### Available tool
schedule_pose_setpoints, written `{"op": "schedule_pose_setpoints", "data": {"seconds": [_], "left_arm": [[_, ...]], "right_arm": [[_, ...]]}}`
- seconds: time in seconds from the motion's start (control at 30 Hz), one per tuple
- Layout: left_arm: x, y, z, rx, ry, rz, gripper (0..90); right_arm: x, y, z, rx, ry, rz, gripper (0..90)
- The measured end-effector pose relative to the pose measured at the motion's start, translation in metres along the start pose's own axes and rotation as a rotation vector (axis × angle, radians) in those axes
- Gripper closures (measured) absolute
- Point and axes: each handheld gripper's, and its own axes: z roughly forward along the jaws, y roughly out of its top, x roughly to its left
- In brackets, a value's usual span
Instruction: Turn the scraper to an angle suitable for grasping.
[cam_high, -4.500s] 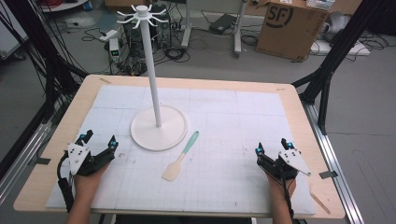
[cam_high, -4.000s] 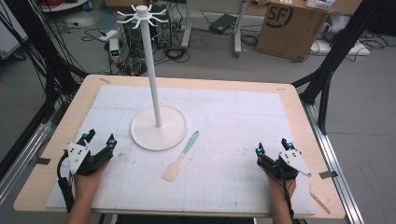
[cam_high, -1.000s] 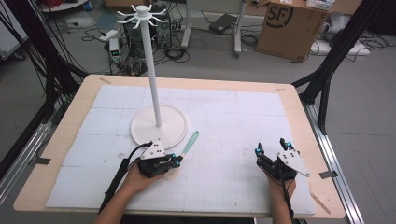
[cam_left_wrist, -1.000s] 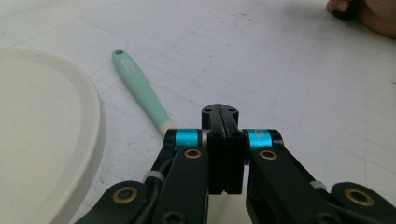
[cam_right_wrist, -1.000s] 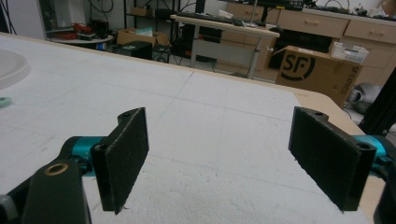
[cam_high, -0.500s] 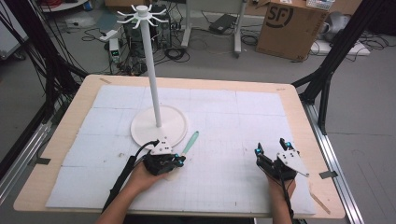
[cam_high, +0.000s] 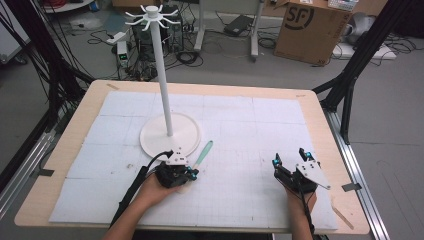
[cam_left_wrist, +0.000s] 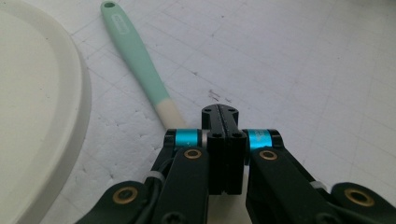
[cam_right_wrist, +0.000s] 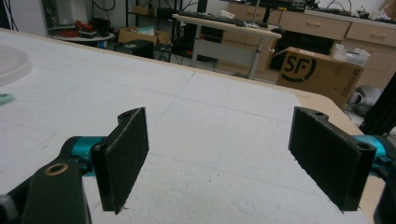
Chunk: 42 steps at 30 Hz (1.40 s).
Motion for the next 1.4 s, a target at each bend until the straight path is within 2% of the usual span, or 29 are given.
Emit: {"op": "schedule_pose_setpoints", "data": {"seconds": [0.1,0.47,0.67,0.87,0.93,1.07,1.13,1.3,1.4], "left_arm": [[0.0,0.0,-0.001,0.006,-0.011,-0.002,90.0],[-0.003,0.0,-0.003,0.016,-0.006,0.007,90.0],[-0.001,-0.001,-0.01,0.02,-0.008,0.016,90.0],[-0.001,-0.001,-0.008,0.006,-0.02,0.015,90.0],[-0.002,-0.001,-0.006,0.012,-0.01,0.026,90.0],[-0.003,0.001,-0.005,0.016,0.012,0.018,90.0],[-0.005,0.003,-0.002,0.024,0.037,0.023,90.0],[-0.008,0.004,0.003,0.029,0.05,0.032,90.0],[-0.007,0.004,0.002,0.033,0.059,0.018,90.0]], "right_arm": [[0.0,0.0,0.0,-0.001,-0.001,0.0,19.0],[0.0,0.0,0.0,-0.002,0.002,0.0,19.0],[0.0,0.0,0.0,-0.002,0.004,0.001,19.0],[-0.001,0.0,0.0,-0.001,0.004,0.002,19.1],[-0.001,0.0,0.0,0.0,0.004,0.0,19.1],[-0.001,0.0,0.0,0.0,0.003,0.0,19.1],[-0.001,0.0,0.0,0.001,0.004,-0.002,19.1],[0.0,0.0,0.0,0.0,0.004,-0.001,19.1],[0.0,0.0,0.0,-0.001,0.002,-0.001,19.1]]}}
